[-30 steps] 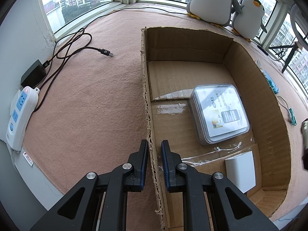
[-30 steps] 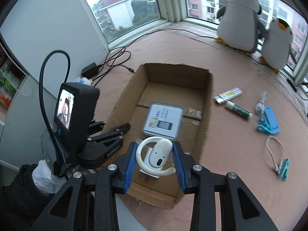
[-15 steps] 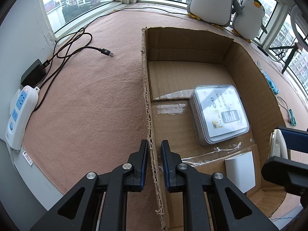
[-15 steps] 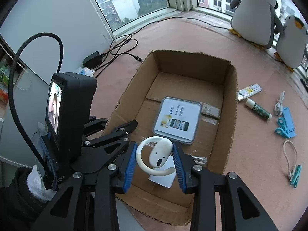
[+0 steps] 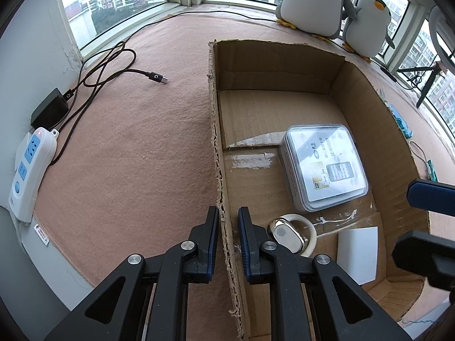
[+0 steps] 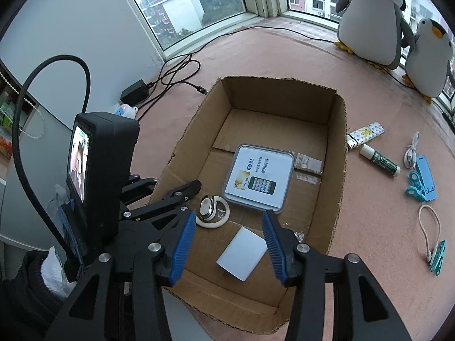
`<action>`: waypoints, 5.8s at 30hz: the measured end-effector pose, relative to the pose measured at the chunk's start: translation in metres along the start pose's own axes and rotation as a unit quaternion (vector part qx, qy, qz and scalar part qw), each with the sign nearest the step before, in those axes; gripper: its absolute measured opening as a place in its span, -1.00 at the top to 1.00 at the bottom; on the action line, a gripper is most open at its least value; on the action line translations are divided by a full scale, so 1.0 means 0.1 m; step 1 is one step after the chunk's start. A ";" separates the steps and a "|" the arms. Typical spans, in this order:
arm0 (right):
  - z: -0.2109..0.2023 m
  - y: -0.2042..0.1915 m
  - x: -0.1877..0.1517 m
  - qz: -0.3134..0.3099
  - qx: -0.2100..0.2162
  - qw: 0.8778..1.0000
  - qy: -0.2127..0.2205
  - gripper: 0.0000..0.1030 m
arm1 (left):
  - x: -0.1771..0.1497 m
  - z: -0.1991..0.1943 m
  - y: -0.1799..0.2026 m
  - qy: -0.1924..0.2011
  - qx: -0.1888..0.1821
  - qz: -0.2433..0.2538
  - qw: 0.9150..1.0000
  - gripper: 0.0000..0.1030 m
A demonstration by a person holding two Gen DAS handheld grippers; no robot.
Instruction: Organize rigid objects
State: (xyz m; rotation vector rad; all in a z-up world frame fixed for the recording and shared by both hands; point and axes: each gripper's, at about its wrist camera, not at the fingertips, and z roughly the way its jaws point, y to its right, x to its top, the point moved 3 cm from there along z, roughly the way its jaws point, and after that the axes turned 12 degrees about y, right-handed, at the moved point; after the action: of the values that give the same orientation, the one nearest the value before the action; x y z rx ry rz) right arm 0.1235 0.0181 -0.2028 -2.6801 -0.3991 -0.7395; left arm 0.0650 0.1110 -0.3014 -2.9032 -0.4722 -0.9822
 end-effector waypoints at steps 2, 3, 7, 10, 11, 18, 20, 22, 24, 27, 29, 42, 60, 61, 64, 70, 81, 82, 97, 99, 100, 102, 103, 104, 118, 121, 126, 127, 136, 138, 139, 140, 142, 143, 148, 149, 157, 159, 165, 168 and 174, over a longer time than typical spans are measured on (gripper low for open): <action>-0.03 0.03 0.01 0.004 -0.002 1.000 0.004 0.13 | 0.00 0.00 0.00 0.000 0.000 0.001 1.000 0.71; -0.05 0.05 0.02 0.006 -0.003 1.000 0.006 0.13 | 0.00 0.00 0.00 0.000 0.000 0.001 1.000 0.71; -0.14 0.18 0.04 0.018 -0.011 1.000 0.016 0.13 | 0.00 0.00 0.00 0.000 0.000 0.002 1.000 0.71; -0.21 0.30 0.05 0.026 -0.020 0.999 0.022 0.13 | -0.01 0.00 0.00 0.000 0.000 0.002 1.000 0.71; -0.24 0.35 0.05 0.031 -0.023 0.999 0.024 0.13 | -0.01 0.00 0.00 0.000 0.000 0.001 1.000 0.71; -0.44 0.68 0.04 0.052 -0.047 0.996 0.047 0.13 | -0.01 0.00 0.00 0.000 0.000 0.002 1.000 0.71; -0.49 0.81 0.02 0.062 -0.057 0.995 0.052 0.13 | -0.01 0.00 0.00 0.000 0.000 0.002 1.000 0.71; -0.54 0.92 0.00 0.068 -0.067 0.994 0.056 0.13 | -0.01 0.00 0.00 0.000 0.000 0.002 1.000 0.71; -0.59 1.06 -0.04 0.076 -0.081 0.992 0.061 0.13 | -0.01 0.00 0.00 0.000 0.000 0.002 1.000 0.71; -0.66 1.28 -0.10 0.080 -0.107 0.989 0.066 0.13 | -0.01 0.00 0.00 0.000 0.000 0.001 1.000 0.71; -0.69 1.44 -0.15 0.082 -0.124 0.987 0.062 0.13 | -0.01 0.00 0.00 0.000 0.001 0.002 1.000 0.71; -0.50 2.33 -0.48 0.113 -0.196 0.974 -0.001 0.13 | -0.01 0.00 0.00 -0.001 0.002 0.004 1.000 0.71; -0.12 2.29 -0.39 0.056 -0.216 0.974 -0.043 0.35 | -0.01 0.01 0.00 -0.001 0.001 0.002 1.000 0.71; -0.10 2.29 -0.39 0.055 -0.214 0.974 -0.046 0.46 | -0.01 0.01 0.00 -0.001 0.001 0.002 1.000 0.71; -0.08 2.29 -0.40 0.056 -0.213 0.974 -0.050 0.64 | -0.01 0.01 0.01 -0.001 0.001 0.002 1.000 0.71; -0.16 2.25 -0.40 0.067 -0.200 0.977 -0.037 0.86 | 0.00 0.01 0.00 -0.001 0.001 0.002 1.000 0.71; -0.43 2.10 -0.35 0.120 -0.151 0.981 0.011 0.93 | 0.00 0.01 0.00 -0.001 0.000 0.002 1.000 0.71; -0.45 2.07 -0.34 0.124 -0.145 0.982 0.017 0.93 | 0.00 0.01 0.00 -0.001 0.001 0.002 1.000 0.71; -0.93 1.07 0.19 0.066 -0.064 0.990 0.104 0.93 | 0.00 0.01 0.00 -0.001 -0.001 0.000 1.000 0.71; -0.98 0.92 0.28 0.054 -0.050 0.991 0.113 0.94 | 0.00 0.01 0.00 -0.001 -0.001 -0.001 1.000 0.71; -0.99 0.86 0.31 0.048 -0.045 0.991 0.117 0.94 | 0.00 0.01 -0.01 -0.001 -0.002 0.000 1.000 0.71; -1.02 0.76 0.37 0.035 -0.041 0.991 0.123 0.94 | 0.00 0.01 -0.01 -0.001 -0.002 -0.001 1.000 0.71; -1.03 0.77 0.38 0.037 -0.039 0.991 0.125 0.94 | 0.00 0.01 -0.01 -0.001 -0.003 -0.002 1.000 0.71; -1.04 0.79 0.40 0.041 -0.036 0.991 0.126 0.94 | -0.01 0.01 -0.01 -0.001 -0.004 -0.002 1.000 0.71; -0.67 2.10 0.02 0.156 -0.124 0.979 0.047 0.48 | -0.01 0.01 -0.05 0.000 -0.006 -0.002 1.000 0.71; -0.56 2.38 -0.10 0.203 -0.107 0.973 0.031 0.30 | -0.01 0.01 -0.05 0.000 -0.005 -0.002 1.000 0.71; -0.32 2.61 -0.17 0.233 -0.120 0.965 0.016 0.30 | -0.01 0.01 -0.05 0.000 -0.006 -0.002 1.000 0.71; -0.28 2.64 -0.17 0.234 -0.129 0.963 0.015 0.30 | -0.01 0.01 -0.05 0.000 -0.006 -0.002 1.000 0.71; -0.02 2.68 -0.13 0.217 -0.160 0.963 -0.003 0.31 | -0.01 0.01 -0.05 0.000 -0.006 -0.002 1.000 0.71; 0.02 2.67 -0.13 0.212 -0.167 0.963 -0.007 0.32 | -0.01 0.01 -0.05 0.000 -0.006 -0.003 1.000 0.71; 0.06 2.66 -0.11 0.208 -0.170 0.963 -0.011 0.38 | -0.01 0.01 -0.05 0.000 -0.006 -0.003 1.000 0.71; 0.08 2.65 -0.11 0.201 -0.176 0.963 -0.015 0.46 | -0.01 0.00 -0.05 0.000 -0.006 -0.003 1.000 0.71; 0.10 2.64 -0.08 0.191 -0.183 0.964 -0.017 0.54 | 0.00 0.01 -0.05 0.000 -0.006 -0.003 1.000 0.71; 0.11 2.64 -0.08 0.191 -0.181 0.965 -0.018 0.66 | -0.01 0.00 -0.05 0.000 -0.006 -0.003 1.000 0.71; 0.09 2.59 -0.09 0.184 -0.181 0.966 -0.016 0.92 | -0.01 0.01 -0.05 0.000 -0.006 -0.003 1.000 0.71; 0.05 2.56 -0.09 0.180 -0.179 0.967 -0.012 0.93 | -0.01 0.00 -0.05 0.000 -0.006 -0.003 1.000 0.71; -0.33 2.22 0.00 0.142 -0.175 0.974 0.037 0.94 | -0.01 0.01 -0.05 0.000 -0.006 -0.003 1.000 0.71; -0.43 2.16 0.04 0.133 -0.177 0.974 0.049 0.94 | -0.01 0.00 -0.05 0.001 -0.006 -0.003 1.000 0.71; -0.62 1.96 0.17 0.110 -0.173 0.976 0.077 0.94 | -0.01 0.00 -0.05 0.001 -0.006 -0.003 1.000 0.71; -0.72 1.81 0.26 0.099 -0.159 0.978 0.093 0.94 | 0.00 0.00 -0.05 0.001 -0.007 -0.004 1.000 0.71; -0.86 1.32 0.48 0.063 -0.115 0.983 0.125 0.94 | 0.00 0.00 -0.04 0.001 -0.007 -0.004 1.000 0.71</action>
State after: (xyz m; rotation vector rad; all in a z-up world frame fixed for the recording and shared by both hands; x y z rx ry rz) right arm 0.1714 -0.1262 -0.1393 -2.7398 -0.0826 -1.1267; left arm 0.0642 0.1150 -0.3017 -2.9147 -0.4784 -0.9921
